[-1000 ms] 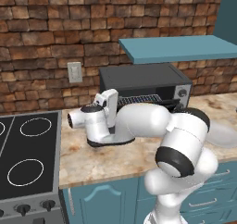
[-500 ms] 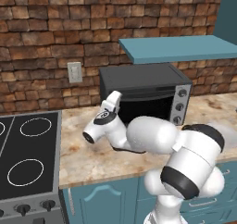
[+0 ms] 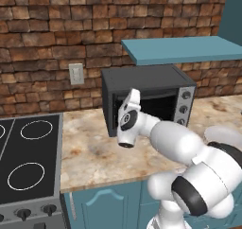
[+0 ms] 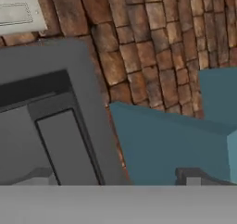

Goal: Pull the toaster oven rack outwards. Pick up the baguette from the plate and place it on the toaster oven rack. Close the toaster oven door fully and set the temperature to the lowest setting.

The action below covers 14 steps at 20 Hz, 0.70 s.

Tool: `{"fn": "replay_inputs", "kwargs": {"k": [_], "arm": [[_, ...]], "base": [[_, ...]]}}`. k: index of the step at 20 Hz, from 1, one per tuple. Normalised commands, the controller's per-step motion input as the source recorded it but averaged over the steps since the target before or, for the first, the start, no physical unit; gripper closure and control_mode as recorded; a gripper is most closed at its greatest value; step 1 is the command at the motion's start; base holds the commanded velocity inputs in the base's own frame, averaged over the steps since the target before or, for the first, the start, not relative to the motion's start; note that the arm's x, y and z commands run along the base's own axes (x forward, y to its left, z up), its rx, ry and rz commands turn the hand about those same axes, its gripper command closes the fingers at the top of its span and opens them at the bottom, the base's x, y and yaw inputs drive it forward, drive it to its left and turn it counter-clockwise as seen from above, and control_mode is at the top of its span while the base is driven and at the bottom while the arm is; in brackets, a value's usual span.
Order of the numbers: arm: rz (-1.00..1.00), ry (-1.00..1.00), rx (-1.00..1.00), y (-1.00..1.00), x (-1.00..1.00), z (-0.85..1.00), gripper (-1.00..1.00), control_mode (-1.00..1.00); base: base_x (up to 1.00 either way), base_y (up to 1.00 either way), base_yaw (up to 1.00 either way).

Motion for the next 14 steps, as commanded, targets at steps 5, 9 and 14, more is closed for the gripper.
{"fn": "replay_inputs", "kwargs": {"k": [5,9,14], "arm": [[0.41,-0.24,0.0,-0.19,0.4,0.01,-1.0,-1.0],[0.17,-0.05,-0.01,0.0,-0.29,0.09,-1.0,-1.0],[0.06,0.0,0.0,0.01,-0.09,0.2,-1.0,-1.0]], "base": [[0.0,0.0,0.0],[0.0,0.0,0.0],[0.0,0.0,0.0]]}}
